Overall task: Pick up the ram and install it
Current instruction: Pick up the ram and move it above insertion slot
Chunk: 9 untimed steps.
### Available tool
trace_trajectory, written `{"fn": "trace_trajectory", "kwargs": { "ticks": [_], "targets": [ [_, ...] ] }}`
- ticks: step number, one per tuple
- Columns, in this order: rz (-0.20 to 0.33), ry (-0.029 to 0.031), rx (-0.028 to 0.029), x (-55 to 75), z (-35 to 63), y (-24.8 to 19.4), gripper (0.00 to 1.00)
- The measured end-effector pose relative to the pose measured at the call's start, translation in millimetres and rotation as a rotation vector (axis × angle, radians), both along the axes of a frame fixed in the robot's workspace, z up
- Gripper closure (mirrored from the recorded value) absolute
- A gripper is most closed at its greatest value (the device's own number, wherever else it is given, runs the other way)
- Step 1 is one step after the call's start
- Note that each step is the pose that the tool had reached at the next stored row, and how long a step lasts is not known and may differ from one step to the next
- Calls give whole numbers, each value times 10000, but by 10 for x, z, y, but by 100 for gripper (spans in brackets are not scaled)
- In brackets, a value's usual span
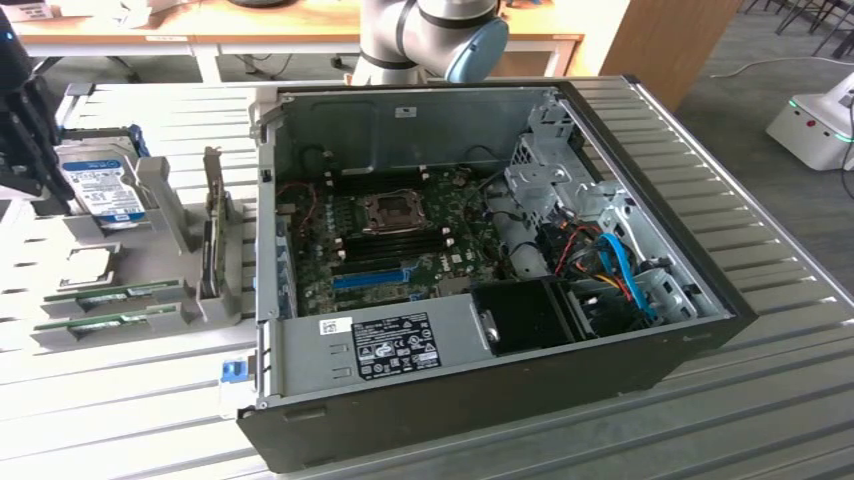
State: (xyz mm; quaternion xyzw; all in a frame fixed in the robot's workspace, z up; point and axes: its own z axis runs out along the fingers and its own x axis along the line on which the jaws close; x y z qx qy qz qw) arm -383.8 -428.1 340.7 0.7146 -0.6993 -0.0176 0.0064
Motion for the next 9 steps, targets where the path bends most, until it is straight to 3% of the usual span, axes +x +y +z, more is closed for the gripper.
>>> {"fn": "trace_trajectory", "kwargs": {
  "ticks": [9],
  "targets": [
    [0,0,0,0,-163,0,76]
  ]
}}
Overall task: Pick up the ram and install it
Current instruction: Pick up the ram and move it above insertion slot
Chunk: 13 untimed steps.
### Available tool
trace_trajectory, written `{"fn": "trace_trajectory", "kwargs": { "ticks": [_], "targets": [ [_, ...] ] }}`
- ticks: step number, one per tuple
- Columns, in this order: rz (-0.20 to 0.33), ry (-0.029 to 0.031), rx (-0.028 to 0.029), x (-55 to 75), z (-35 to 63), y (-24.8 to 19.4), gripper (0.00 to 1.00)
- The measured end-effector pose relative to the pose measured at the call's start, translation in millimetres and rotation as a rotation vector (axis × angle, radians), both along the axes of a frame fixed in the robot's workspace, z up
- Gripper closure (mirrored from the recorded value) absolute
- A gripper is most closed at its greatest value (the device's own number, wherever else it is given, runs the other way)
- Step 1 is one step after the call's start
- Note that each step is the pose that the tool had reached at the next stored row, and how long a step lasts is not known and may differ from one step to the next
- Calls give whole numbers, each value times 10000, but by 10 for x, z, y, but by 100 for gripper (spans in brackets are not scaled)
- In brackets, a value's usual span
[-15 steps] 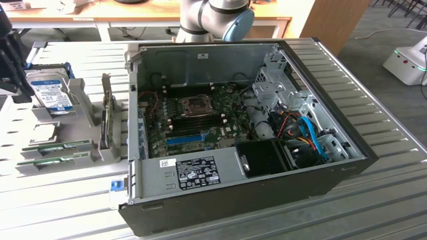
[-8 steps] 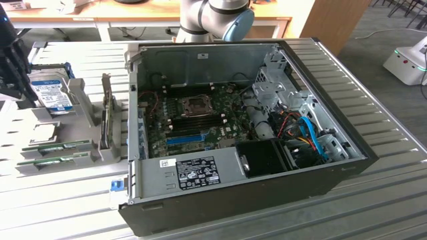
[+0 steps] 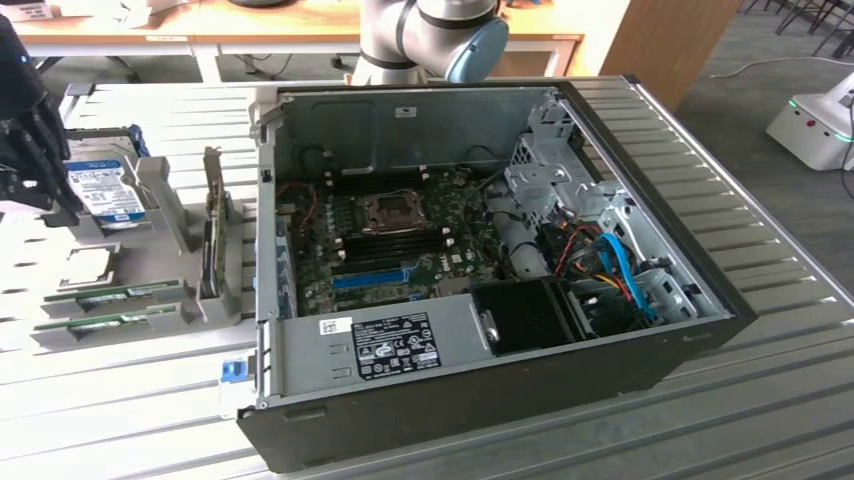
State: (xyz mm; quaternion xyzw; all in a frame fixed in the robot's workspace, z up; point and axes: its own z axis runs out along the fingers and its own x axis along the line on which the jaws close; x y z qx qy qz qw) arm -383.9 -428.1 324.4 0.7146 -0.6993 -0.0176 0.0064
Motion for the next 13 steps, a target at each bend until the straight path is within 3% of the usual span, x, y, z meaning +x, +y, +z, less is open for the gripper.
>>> {"fn": "trace_trajectory", "kwargs": {
  "ticks": [13],
  "targets": [
    [0,0,0,0,-237,0,76]
  ]
}}
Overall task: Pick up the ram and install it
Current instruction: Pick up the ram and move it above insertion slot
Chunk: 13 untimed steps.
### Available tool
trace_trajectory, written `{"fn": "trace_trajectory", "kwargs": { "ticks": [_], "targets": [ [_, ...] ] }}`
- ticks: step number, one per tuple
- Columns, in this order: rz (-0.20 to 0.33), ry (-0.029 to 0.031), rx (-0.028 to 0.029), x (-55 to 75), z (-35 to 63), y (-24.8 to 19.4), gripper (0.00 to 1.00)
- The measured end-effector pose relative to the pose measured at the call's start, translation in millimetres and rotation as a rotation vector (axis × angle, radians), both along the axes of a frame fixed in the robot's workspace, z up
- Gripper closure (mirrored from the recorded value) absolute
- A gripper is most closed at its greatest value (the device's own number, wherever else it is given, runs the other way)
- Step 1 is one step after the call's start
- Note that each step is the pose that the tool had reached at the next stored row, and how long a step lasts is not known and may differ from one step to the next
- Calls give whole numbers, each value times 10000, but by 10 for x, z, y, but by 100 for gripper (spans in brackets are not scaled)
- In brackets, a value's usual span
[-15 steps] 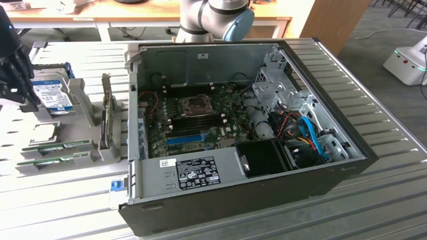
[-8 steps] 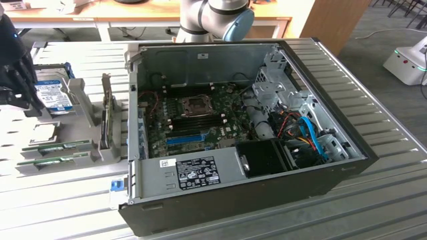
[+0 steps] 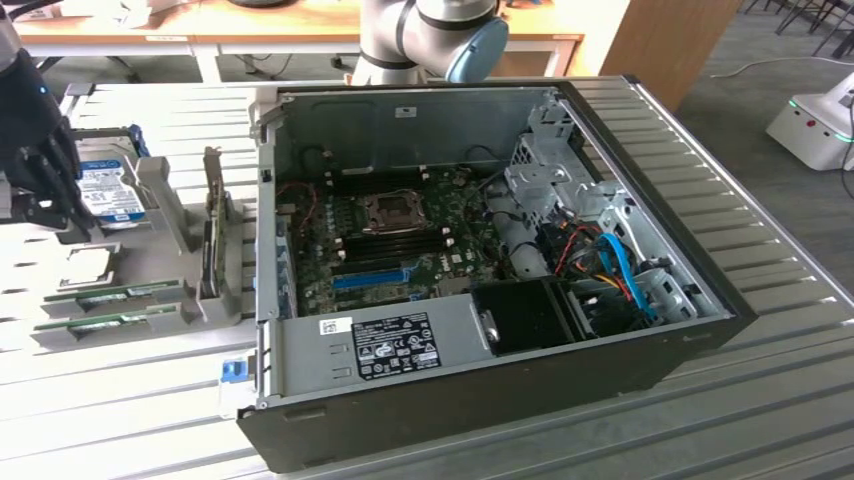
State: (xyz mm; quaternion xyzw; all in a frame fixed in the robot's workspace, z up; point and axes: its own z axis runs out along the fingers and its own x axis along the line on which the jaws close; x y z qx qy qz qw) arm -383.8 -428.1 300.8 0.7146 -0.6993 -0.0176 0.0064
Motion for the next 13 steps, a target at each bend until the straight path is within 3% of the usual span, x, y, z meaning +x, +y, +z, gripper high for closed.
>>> {"fn": "trace_trajectory", "kwargs": {
  "ticks": [13],
  "targets": [
    [0,0,0,0,-225,0,76]
  ]
}}
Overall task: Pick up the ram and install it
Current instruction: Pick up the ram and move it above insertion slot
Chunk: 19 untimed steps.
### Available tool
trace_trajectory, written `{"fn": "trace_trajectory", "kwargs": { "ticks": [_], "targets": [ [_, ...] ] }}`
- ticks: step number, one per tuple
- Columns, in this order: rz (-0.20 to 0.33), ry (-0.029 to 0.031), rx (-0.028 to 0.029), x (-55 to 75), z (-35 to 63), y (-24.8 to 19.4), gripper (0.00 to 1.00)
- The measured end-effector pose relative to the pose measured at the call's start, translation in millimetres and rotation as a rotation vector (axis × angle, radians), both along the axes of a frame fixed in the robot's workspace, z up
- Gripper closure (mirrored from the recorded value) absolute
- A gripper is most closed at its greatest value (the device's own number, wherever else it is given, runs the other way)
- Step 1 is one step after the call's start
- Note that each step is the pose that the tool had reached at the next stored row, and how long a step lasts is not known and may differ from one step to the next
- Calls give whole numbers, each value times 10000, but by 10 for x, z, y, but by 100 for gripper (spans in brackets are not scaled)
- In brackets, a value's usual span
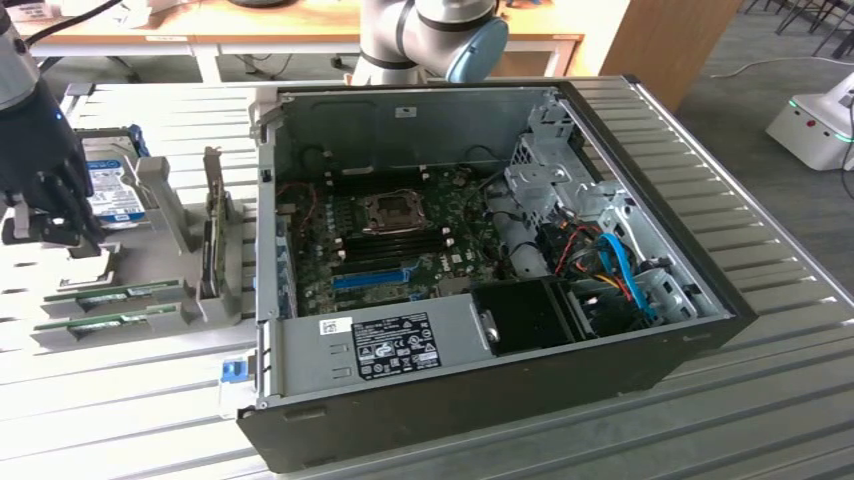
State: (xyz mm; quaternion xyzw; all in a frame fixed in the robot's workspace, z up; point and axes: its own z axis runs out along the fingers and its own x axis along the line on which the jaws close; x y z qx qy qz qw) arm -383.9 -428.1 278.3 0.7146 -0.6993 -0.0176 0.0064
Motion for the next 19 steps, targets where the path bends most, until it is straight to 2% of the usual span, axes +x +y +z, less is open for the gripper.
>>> {"fn": "trace_trajectory", "kwargs": {
  "ticks": [7,8,9,13,19],
  "targets": [
    [0,0,2,0,-114,0,76],
    [0,0,4,0,-205,0,76],
    [0,0,5,0,-254,0,76],
    [-2,-1,6,-1,-256,-4,76],
    [0,-1,5,0,-255,-43,76]
  ]
}}
